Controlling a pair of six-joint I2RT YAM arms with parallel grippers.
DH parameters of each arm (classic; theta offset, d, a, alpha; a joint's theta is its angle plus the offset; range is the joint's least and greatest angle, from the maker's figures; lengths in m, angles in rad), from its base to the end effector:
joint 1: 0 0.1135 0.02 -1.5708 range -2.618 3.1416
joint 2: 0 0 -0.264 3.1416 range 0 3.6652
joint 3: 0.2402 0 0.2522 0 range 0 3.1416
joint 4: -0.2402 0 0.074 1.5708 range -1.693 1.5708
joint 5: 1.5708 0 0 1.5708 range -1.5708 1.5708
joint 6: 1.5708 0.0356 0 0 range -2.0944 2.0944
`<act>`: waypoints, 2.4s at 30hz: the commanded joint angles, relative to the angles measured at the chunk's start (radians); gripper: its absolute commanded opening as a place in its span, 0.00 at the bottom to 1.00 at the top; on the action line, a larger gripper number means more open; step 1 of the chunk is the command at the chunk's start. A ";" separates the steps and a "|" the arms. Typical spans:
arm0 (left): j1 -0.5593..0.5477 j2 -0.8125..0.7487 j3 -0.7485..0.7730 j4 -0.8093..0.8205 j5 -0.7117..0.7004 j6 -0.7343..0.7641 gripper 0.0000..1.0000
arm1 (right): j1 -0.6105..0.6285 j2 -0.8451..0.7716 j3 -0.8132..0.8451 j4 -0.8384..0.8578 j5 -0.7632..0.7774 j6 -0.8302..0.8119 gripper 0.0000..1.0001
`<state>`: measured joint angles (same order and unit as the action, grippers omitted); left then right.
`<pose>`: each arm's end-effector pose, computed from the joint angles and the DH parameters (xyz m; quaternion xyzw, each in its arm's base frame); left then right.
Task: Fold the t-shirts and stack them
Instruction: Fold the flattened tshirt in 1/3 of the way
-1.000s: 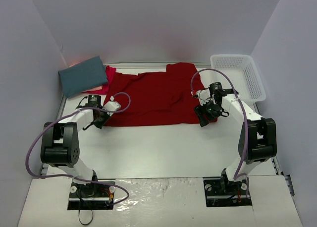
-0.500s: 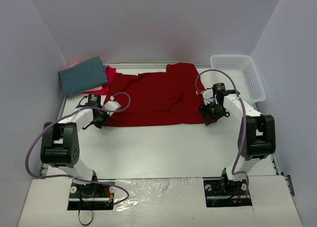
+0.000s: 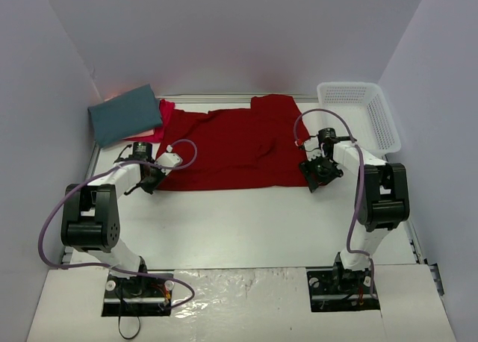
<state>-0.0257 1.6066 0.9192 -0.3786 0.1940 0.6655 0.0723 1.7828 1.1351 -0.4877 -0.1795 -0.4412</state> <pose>0.3093 -0.0148 0.1729 0.3492 0.8986 -0.0109 0.2654 0.3517 0.0318 0.1728 -0.2657 0.9357 0.0466 0.2275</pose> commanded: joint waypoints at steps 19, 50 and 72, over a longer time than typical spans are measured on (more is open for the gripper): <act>0.017 -0.017 0.006 -0.028 -0.010 0.031 0.02 | -0.035 0.013 0.003 -0.023 0.008 0.001 0.22; 0.084 -0.131 -0.031 -0.088 0.030 0.059 0.02 | -0.068 -0.063 0.015 -0.083 -0.124 -0.025 0.42; 0.093 -0.089 -0.042 -0.059 0.050 0.055 0.02 | -0.063 0.073 0.058 -0.072 -0.127 -0.024 0.02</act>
<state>0.0605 1.5242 0.8864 -0.4286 0.2325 0.7052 0.0074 1.8481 1.1751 -0.5259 -0.2970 -0.4629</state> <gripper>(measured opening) 0.053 0.050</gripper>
